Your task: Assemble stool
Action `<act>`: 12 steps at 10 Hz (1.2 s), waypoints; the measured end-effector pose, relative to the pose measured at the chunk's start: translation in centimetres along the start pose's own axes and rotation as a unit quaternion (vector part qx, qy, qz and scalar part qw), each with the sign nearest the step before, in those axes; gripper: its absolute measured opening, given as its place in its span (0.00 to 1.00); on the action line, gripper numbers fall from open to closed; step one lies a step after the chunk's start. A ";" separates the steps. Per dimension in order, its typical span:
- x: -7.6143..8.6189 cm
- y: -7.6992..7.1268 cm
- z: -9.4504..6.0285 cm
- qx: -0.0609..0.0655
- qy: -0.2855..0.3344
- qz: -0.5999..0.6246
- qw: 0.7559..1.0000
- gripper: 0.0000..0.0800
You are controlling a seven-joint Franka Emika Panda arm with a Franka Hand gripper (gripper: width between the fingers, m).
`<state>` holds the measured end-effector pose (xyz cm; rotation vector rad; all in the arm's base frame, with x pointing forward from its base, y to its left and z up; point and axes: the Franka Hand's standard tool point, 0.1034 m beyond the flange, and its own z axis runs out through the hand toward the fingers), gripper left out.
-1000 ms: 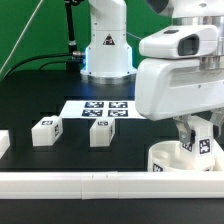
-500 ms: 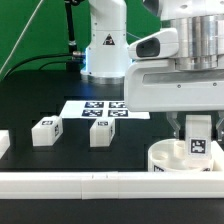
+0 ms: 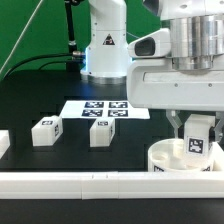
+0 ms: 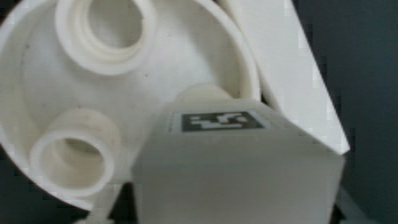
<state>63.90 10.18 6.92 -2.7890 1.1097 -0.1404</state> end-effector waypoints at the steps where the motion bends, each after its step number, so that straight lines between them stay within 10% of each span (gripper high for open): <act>1: -0.1 0.1 0.0 0.011 -0.002 0.093 0.996 0.42; 3: 0.1 0.3 0.0 0.037 -0.023 0.272 0.961 0.42; 8: -0.2 0.1 0.1 0.038 -0.036 0.410 0.911 0.42; 12: -0.2 -0.4 0.5 0.054 -0.059 0.633 0.770 0.42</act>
Offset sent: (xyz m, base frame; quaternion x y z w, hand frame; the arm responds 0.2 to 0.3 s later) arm 0.0011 0.0031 -0.0034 0.0144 0.0024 0.1626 0.9866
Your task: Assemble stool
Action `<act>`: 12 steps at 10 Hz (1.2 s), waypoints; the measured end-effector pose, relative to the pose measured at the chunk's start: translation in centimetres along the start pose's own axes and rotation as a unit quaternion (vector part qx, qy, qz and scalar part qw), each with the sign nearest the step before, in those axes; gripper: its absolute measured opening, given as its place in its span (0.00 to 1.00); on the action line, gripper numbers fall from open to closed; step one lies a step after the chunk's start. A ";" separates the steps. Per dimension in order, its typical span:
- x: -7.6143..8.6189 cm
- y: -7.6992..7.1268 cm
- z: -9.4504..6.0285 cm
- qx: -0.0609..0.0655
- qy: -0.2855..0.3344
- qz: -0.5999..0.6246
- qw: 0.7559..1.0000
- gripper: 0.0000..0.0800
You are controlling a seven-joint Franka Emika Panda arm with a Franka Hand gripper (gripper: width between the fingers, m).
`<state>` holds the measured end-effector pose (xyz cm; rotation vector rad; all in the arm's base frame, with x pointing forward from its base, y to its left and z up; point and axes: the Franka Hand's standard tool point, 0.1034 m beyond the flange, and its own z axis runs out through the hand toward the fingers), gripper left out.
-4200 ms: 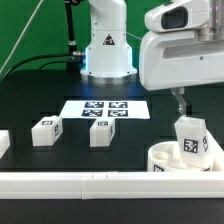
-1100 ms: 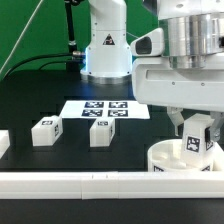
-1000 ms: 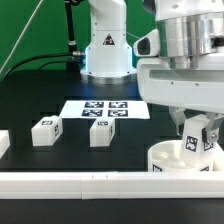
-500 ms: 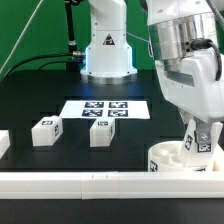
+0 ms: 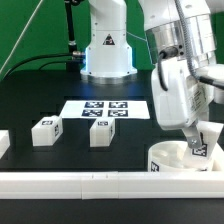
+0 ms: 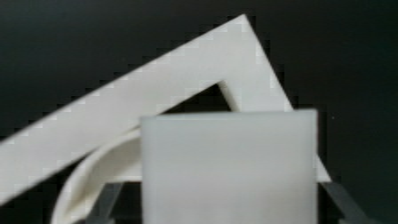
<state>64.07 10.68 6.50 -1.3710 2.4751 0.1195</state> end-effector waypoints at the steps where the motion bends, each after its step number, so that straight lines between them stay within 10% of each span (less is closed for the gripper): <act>1: -0.2 0.1 0.0 0.010 -0.007 0.060 0.998 0.42; 5: -0.6 0.5 0.2 0.015 -0.012 0.070 0.997 0.50; 6: -0.6 0.6 0.2 0.015 -0.012 0.050 0.999 0.73; 9: -1.5 0.6 -1.8 -0.005 -0.022 -0.149 0.989 0.81; 11: -2.6 1.8 -2.2 -0.046 -0.022 -0.284 0.958 0.81; 12: -2.5 1.7 -2.1 -0.043 -0.022 -0.303 0.952 0.81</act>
Offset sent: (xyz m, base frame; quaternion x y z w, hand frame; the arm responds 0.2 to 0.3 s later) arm 0.0000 0.0000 0.0000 0.0000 0.0000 0.0650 0.9979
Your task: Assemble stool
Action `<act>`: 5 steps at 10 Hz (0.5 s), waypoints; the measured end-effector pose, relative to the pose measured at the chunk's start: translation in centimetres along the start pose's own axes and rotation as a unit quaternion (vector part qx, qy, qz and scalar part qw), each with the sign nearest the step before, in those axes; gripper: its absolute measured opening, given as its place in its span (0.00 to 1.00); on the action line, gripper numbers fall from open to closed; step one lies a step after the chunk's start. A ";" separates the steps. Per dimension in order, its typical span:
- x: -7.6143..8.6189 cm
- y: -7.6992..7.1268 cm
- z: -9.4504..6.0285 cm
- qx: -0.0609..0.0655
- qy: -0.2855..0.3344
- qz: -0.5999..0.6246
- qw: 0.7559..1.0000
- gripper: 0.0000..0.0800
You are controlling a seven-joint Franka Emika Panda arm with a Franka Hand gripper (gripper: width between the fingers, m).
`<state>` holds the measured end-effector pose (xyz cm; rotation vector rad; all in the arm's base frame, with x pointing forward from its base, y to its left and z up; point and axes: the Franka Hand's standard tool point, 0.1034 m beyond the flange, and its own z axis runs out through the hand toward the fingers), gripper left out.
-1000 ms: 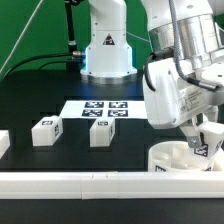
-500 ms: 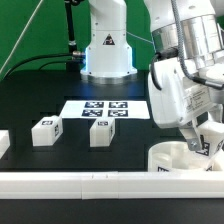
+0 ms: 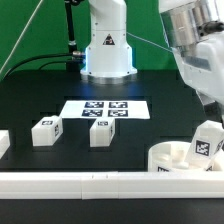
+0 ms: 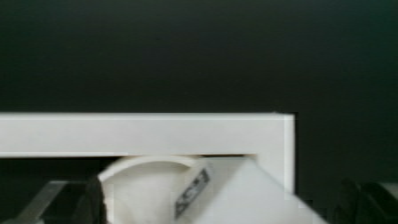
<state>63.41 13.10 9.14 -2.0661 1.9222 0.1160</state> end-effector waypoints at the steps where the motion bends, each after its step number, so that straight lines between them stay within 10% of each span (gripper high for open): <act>1: 0.1 0.0 0.0 0.000 0.000 -0.041 0.999 0.81; 3: 0.0 0.1 0.0 -0.003 0.000 -0.100 0.995 0.81; 5: -0.1 -0.2 -0.7 -0.036 0.010 -0.289 0.957 0.81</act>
Offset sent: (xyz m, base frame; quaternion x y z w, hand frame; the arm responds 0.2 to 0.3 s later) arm -0.0036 0.0031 0.0128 -0.0961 0.0124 -0.3724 0.9230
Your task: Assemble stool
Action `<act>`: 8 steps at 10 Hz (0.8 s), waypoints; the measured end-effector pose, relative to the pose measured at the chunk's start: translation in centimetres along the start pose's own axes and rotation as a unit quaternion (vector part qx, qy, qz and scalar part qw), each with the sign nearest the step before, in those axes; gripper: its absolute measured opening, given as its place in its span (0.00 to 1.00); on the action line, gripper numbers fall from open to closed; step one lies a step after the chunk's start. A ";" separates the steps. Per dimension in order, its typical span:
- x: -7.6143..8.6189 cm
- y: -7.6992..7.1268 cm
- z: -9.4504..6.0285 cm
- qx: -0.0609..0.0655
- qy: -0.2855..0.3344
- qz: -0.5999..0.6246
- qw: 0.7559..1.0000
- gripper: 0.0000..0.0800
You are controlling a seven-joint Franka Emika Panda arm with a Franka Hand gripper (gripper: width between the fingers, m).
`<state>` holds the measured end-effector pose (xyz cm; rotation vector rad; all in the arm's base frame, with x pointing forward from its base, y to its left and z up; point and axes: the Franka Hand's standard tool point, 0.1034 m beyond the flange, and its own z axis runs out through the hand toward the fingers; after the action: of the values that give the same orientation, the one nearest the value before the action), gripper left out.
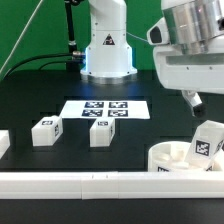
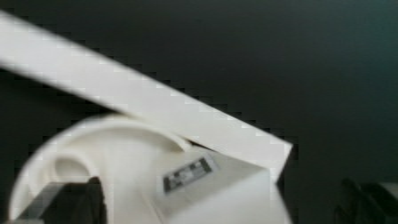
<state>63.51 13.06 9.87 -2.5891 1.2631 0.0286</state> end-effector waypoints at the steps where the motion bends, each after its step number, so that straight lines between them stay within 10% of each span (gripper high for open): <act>1: 0.0 0.3 0.4 -0.008 -0.001 -0.087 0.996 0.81; 3: -0.4 0.4 1.3 -0.018 -0.002 -0.177 0.984 0.81; 4: -0.7 0.3 0.8 0.005 0.044 -0.165 0.985 0.81; 7: -0.7 0.8 0.9 -0.008 0.046 -0.281 0.959 0.81; 8: -0.7 0.4 0.6 -0.029 0.052 -0.374 0.925 0.81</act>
Offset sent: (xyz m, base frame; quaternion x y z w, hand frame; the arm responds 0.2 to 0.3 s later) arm -0.0275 -0.0002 0.0101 0.0287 0.1491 0.0239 0.9881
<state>62.82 13.49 9.33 -2.9741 0.2254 -0.2188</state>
